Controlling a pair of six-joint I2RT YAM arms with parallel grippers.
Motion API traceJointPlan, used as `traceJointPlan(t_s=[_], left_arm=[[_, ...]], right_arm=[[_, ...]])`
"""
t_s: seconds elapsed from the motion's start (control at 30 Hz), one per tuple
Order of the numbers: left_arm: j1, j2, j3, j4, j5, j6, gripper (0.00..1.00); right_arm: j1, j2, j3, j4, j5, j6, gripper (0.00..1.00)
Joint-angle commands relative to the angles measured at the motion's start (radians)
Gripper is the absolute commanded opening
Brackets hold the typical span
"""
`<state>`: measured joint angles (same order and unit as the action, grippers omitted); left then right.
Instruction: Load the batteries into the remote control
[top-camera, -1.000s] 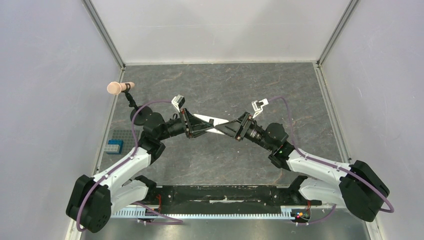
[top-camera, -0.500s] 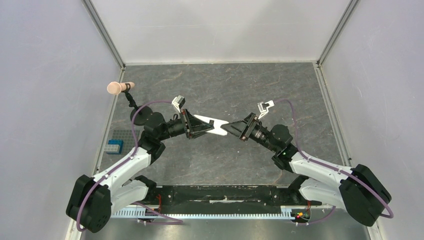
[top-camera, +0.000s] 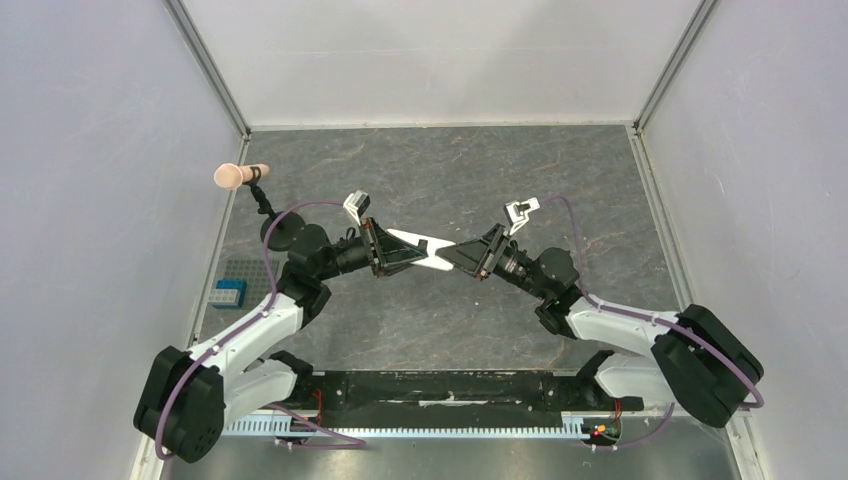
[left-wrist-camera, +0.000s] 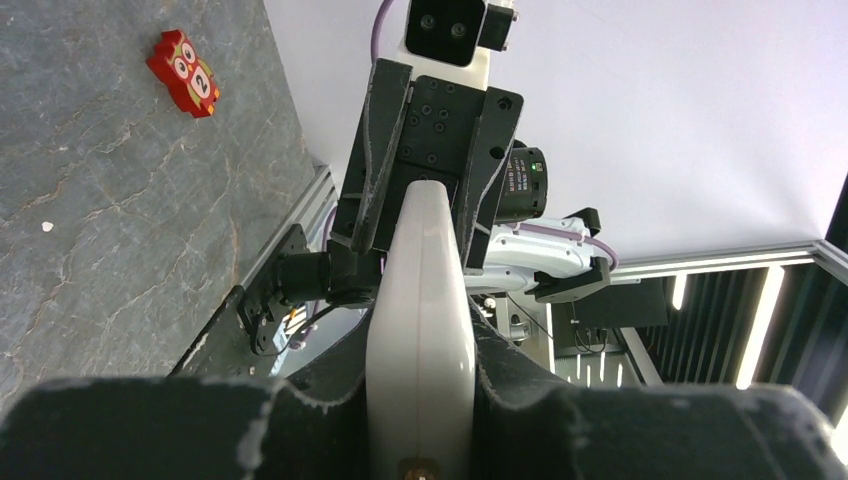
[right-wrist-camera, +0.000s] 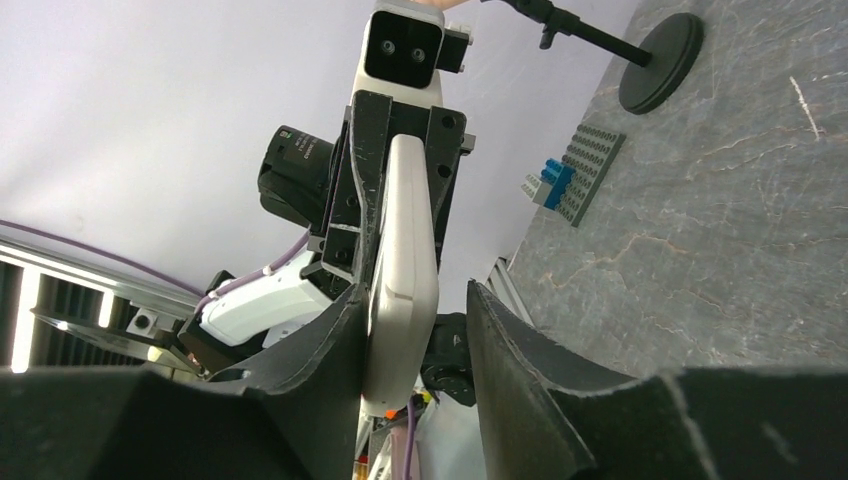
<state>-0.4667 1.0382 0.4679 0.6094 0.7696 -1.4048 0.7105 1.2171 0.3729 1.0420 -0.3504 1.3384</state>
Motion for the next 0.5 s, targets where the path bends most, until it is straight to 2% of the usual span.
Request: traceJointPlan(t_s=[0.0,0.47], left_arm=[[-0.009,-0.009,0.021,0.177,0.067,-0.063,0.02],[-0.009,-0.026,0.022,0.227,0.135,-0.083,0.02]], right_arm=[[0.022,0.053,0.039,0.011,-0.027,-0.013,0.41],[0.024,0.143,0.102,0.094,-0.075,0.016,0.33]])
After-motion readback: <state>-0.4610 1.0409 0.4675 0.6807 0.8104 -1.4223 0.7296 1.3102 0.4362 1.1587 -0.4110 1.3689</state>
